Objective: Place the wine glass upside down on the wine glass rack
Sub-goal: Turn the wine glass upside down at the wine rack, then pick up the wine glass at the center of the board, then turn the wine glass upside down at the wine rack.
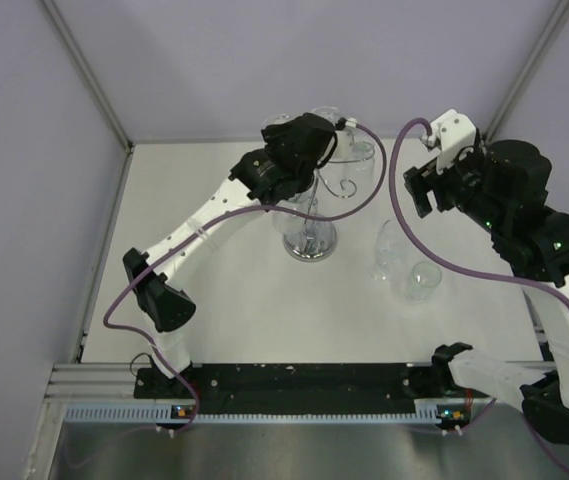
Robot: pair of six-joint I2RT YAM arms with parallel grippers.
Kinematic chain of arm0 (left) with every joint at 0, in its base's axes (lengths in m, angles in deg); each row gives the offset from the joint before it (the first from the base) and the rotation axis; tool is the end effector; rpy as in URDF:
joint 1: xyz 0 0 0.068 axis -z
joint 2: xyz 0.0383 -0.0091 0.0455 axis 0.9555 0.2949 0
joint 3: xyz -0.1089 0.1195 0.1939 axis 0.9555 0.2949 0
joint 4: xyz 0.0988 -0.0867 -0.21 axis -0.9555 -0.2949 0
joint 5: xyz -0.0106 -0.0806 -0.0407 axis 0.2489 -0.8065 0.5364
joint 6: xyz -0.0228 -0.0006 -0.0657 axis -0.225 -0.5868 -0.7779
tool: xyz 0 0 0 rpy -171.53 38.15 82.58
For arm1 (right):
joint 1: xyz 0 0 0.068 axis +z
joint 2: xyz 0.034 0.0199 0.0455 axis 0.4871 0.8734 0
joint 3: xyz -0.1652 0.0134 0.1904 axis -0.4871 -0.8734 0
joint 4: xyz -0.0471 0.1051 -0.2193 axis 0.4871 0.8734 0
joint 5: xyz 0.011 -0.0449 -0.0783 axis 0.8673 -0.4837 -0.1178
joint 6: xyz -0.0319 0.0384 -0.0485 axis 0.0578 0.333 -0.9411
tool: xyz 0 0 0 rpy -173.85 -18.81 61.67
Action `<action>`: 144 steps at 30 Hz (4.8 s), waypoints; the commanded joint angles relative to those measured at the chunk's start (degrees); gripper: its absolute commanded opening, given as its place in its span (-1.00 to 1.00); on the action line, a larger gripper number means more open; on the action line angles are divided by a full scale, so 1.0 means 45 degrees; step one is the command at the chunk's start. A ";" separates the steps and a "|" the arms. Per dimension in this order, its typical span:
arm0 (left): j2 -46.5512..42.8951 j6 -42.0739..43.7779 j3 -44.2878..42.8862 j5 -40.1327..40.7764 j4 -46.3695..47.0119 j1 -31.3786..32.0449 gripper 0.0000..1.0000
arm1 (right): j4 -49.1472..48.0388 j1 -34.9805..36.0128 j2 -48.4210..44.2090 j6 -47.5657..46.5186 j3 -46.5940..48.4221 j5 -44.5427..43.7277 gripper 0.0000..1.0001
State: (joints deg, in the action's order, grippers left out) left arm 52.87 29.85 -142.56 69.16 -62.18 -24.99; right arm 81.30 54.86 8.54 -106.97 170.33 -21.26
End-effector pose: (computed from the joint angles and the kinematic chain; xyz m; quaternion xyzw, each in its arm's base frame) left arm 0.2953 -0.2652 0.4015 0.4750 0.6688 0.3518 0.4510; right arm 0.1639 0.0761 0.4670 -0.2973 0.7427 0.0118 0.5999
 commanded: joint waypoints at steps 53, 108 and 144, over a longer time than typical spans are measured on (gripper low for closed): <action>-0.4458 -0.4962 -0.0665 -0.5314 -0.1626 -0.1181 0.78 | -0.0216 -0.2042 0.2333 0.1654 -0.5672 0.0532 -0.05; -0.4185 -0.9785 -0.0430 -1.3321 0.0640 -0.1357 0.97 | 0.1466 -0.2082 -0.1379 0.0462 0.4226 -0.0584 -1.00; -0.2954 -1.3497 -0.0235 -1.5568 0.2906 -0.1338 0.18 | -0.2169 -0.2082 -0.0283 0.3021 0.4230 0.4477 -1.00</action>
State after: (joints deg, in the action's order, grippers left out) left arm 39.98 -29.82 -142.25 0.55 -53.00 -30.83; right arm 78.37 45.84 8.01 -94.78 189.54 -2.31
